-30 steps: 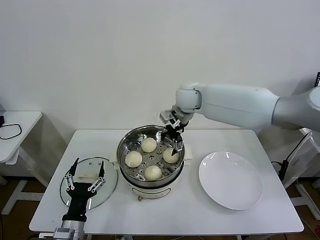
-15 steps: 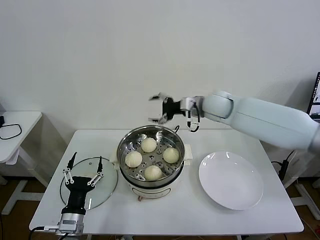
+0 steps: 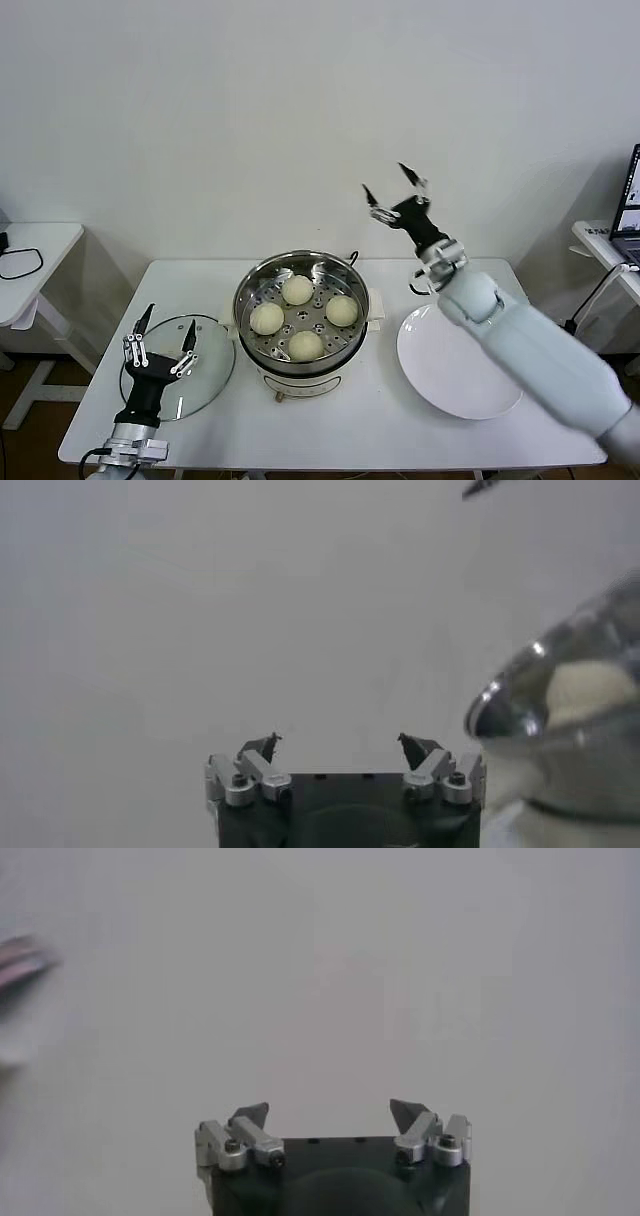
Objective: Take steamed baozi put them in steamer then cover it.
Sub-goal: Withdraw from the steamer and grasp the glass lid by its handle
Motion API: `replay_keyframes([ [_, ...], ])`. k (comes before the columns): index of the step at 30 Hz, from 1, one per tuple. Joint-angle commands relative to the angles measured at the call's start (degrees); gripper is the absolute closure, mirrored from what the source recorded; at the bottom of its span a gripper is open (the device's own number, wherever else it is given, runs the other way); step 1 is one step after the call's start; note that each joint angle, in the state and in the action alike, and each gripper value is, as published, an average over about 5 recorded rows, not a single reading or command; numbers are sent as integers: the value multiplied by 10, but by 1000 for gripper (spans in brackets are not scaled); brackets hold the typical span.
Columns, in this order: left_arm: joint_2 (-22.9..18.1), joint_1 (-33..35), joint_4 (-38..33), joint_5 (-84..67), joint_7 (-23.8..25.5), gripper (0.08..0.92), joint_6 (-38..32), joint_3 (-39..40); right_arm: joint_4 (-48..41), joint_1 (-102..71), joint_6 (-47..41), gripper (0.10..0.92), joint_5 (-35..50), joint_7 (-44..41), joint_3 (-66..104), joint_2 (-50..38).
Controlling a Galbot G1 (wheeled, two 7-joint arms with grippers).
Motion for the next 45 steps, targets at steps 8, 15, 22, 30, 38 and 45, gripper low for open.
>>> replay_keyframes([
  [8,19,-9,199,379,-57,177,-65,-54,6,-345,72,203,-69,1,299,129],
  [15,15,-30,243,389,-88,177,-65,-48,6,-342,66,203,-85,-8,296,148],
  [22,16,-77,283,391,-105,177,-54,-40,6,-347,62,203,-88,-17,293,159],
  [30,18,-124,305,394,-109,177,-30,-35,5,-358,63,203,-91,-22,296,164],
  [38,23,-157,324,397,-103,177,-17,-21,7,-363,64,203,-96,-23,301,166],
  [45,19,-175,332,401,-97,177,-11,-11,10,-367,64,203,-101,-22,306,167],
])
